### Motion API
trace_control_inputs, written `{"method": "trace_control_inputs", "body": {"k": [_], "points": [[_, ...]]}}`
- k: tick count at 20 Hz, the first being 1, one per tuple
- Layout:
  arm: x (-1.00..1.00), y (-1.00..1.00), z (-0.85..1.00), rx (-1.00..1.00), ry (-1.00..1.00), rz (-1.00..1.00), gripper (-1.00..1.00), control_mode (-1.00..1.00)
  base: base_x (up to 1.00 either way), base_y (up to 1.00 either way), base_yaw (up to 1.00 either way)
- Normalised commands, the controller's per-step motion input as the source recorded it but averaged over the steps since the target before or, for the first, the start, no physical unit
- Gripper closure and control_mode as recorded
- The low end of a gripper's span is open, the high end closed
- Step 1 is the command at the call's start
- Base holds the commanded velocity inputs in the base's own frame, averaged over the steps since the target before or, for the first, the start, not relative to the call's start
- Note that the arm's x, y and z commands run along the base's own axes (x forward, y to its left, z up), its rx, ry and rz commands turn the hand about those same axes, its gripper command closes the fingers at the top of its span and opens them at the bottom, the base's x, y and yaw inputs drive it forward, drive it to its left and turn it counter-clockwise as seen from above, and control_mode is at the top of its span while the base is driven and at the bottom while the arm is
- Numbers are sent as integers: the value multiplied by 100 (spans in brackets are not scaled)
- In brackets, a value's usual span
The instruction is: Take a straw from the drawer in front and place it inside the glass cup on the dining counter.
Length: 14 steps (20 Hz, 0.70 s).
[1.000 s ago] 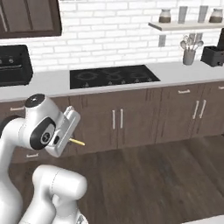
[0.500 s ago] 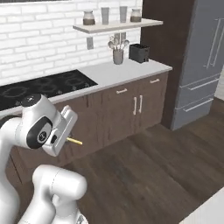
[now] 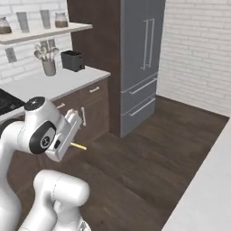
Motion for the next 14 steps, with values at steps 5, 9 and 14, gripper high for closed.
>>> {"method": "trace_control_inputs", "body": {"k": [5,9,14], "points": [[0,0,0,0,0,0,100,100,100,0,-42],[0,0,0,0,0,0,100,100,100,0,-46],[0,0,0,0,0,0,100,100,100,0,-47]]}}
